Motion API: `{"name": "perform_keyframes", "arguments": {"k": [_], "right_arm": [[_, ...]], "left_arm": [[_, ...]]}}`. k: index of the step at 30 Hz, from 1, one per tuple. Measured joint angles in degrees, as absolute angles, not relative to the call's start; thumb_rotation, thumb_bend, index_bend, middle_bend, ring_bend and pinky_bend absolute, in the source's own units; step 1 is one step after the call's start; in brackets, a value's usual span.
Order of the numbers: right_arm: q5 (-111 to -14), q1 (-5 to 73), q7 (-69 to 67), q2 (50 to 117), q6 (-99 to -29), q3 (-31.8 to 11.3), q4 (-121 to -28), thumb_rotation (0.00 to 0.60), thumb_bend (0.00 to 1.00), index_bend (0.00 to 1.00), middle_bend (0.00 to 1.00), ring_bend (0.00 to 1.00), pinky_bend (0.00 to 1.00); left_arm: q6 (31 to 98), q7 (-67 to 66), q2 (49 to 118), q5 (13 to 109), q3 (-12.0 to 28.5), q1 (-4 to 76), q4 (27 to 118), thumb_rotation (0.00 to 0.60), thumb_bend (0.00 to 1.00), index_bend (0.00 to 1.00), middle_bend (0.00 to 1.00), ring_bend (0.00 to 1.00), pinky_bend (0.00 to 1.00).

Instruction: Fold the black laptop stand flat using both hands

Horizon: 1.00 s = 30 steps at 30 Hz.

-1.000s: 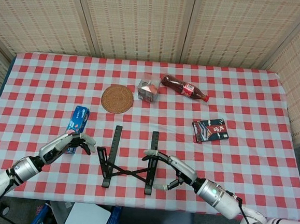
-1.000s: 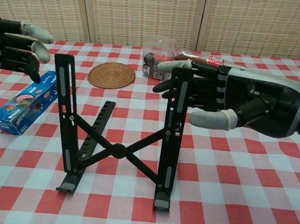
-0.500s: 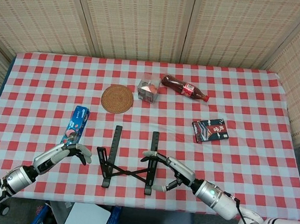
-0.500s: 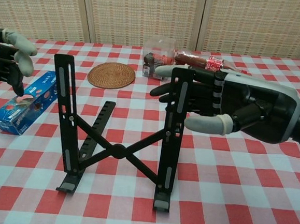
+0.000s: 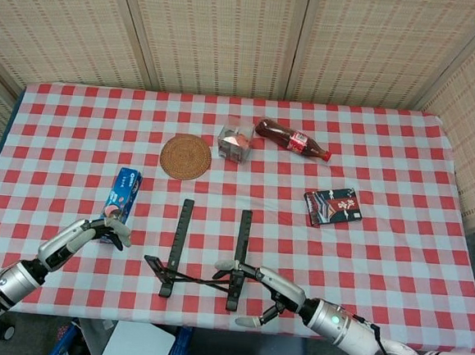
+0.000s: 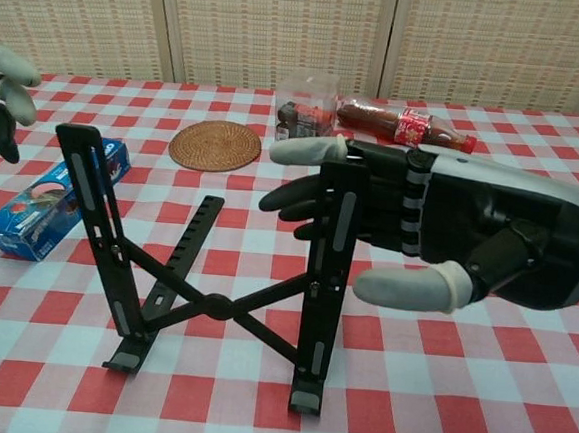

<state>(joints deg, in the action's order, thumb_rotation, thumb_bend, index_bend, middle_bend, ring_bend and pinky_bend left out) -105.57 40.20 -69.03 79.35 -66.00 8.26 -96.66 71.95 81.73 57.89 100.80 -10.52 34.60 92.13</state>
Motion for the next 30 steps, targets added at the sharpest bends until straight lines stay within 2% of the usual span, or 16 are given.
{"name": "perform_keyframes", "arguments": {"k": [10,18,25,30], "right_arm": [[-106.52,40.28,-66.95,78.86,-67.27,10.36,-98.62,0.600,0.19,0.12,0.21,0.12,0.09],[-105.91,40.29,-65.41,78.61,-67.57,11.05,-99.57,0.600,0.19,0.12,0.21,0.12,0.09],[-105.28,40.11,-64.98,78.65,-67.88,11.46,-99.56,0.600,0.19,0.12,0.21,0.12,0.09],[-105.02,40.04,-65.12,78.59,-68.17,11.63,-99.46,0.600,0.19,0.12,0.21,0.12,0.09]], "left_arm": [[71.85,80.79,60.85,99.51,-9.17,33.85,91.27,0.094,0.17,0.32,0.41,0.33,0.33],[68.04,78.31,67.33,100.62,-8.19,36.25,88.66,0.060,0.17,0.30,0.41,0.33,0.29],[63.33,79.90,72.47,100.64,-9.52,38.05,86.22,0.073,0.17,0.30,0.40,0.33,0.29],[62.34,81.02,74.18,101.37,-11.17,38.71,84.55,0.075,0.17,0.30,0.41,0.33,0.29]]}}
